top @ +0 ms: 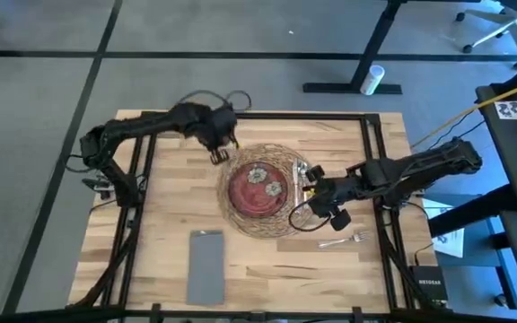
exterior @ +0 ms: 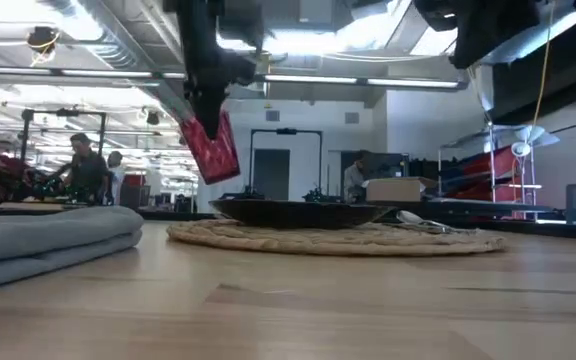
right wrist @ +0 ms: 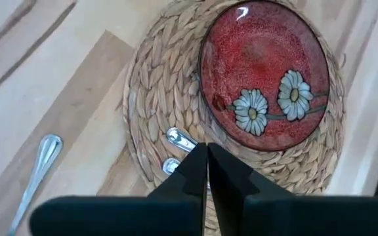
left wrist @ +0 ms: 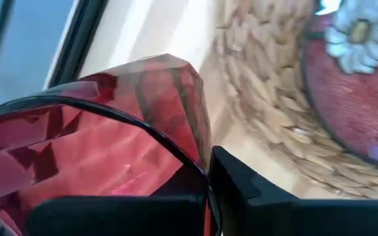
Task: Set table place
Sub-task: Move the red cup to the top of the brown placemat
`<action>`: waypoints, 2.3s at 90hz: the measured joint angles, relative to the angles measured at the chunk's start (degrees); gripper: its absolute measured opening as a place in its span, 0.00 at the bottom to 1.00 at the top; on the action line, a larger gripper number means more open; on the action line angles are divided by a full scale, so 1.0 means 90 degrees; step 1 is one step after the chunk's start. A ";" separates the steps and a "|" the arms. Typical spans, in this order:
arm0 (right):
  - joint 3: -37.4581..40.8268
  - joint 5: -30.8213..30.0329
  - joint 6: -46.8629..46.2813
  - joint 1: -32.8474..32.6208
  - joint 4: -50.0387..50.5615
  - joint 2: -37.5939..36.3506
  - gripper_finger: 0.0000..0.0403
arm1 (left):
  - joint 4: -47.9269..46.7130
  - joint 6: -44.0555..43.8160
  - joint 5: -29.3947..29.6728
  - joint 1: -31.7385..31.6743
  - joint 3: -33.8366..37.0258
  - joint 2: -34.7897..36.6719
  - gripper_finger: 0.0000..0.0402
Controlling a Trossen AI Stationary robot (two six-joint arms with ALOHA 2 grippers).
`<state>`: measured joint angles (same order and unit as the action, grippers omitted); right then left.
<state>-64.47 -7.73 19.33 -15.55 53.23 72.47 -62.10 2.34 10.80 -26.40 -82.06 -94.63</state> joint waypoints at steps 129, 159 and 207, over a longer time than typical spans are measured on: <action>0.0002 -0.0029 -0.0448 0.0022 -0.0471 0.0005 0.00 | 0.0528 0.1624 -0.0036 -0.0179 -0.0430 -0.1343 0.20; 0.0002 -0.0029 -0.0452 0.0022 -0.0469 0.0005 0.00 | 0.0976 0.1601 0.0017 -0.0259 -0.0430 -0.1343 0.31; 0.0002 -0.0083 -0.0452 0.0022 -0.0471 0.0005 0.00 | 0.0957 0.1968 0.0704 -0.0186 -0.0775 -0.1307 0.31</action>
<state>-64.45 -8.47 15.27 -15.35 48.99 72.51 -53.49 20.05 17.14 -28.08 -89.04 -106.39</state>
